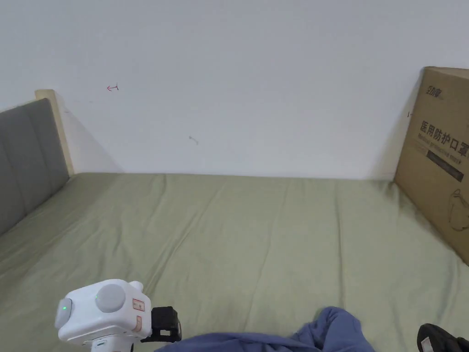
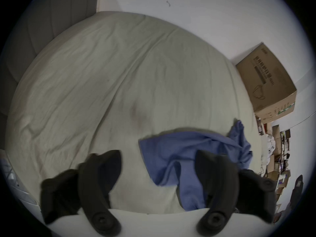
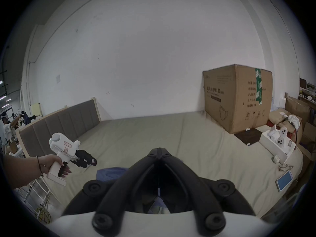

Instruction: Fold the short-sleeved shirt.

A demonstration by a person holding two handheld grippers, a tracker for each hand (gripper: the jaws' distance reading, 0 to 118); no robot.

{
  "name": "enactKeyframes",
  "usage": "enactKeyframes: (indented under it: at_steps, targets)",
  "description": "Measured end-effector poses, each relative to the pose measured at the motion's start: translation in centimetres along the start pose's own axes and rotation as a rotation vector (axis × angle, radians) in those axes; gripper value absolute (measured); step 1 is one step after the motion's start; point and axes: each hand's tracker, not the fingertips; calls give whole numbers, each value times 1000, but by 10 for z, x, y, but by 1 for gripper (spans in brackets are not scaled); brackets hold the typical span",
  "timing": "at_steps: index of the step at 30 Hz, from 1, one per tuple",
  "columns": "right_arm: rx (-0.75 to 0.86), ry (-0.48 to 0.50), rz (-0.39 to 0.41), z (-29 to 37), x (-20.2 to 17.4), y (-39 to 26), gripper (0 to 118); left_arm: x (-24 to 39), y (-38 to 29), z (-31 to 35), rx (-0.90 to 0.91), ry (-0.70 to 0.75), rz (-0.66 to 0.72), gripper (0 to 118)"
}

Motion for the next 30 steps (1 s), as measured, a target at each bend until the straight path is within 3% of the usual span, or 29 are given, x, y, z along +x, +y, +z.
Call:
enactKeyframes:
  at_steps: [7,10,12,13,14,15,17,18,19,20,21,23,28,30]
  targets:
    - [-67,-38,17,-24,14,-6,0,15,-27,-74,-65,24,-3,102]
    - [-90,-43,37,-36,17,-9,0,53,-57,-68,35,205,-283,103]
    - [-111,-36,38,-52,23,-13,0,72,-79,-55,133,230,-401,76]
    - [-140,-14,16,-65,29,-15,0,76,-85,-48,167,192,-411,47]
    - [-187,11,-25,-80,36,-16,0,77,-88,-43,164,134,-403,9]
    - [-235,41,-73,-97,45,-16,0,82,-95,-37,185,190,-408,5]
    - [-338,36,-104,-133,56,-12,0,75,-103,-21,229,51,-354,5]
    - [-398,13,-96,-154,58,-10,9,71,-103,-13,242,15,-330,5]
    - [-485,7,-92,-178,63,-9,39,68,-106,-6,260,18,-313,5]
    - [-565,19,-99,-202,67,-11,90,65,-110,2,282,17,-296,5]
    - [-625,32,-141,-224,73,-16,108,59,-114,10,307,-2,-269,5]
    - [-727,48,-207,-261,78,-22,109,52,-116,22,333,-27,-220,5]
    - [-959,-19,-167,-350,72,-49,108,35,-125,32,309,-37,-177,5]
    - [-1016,-49,-106,-375,68,-58,98,29,-127,32,291,-38,-173,5]
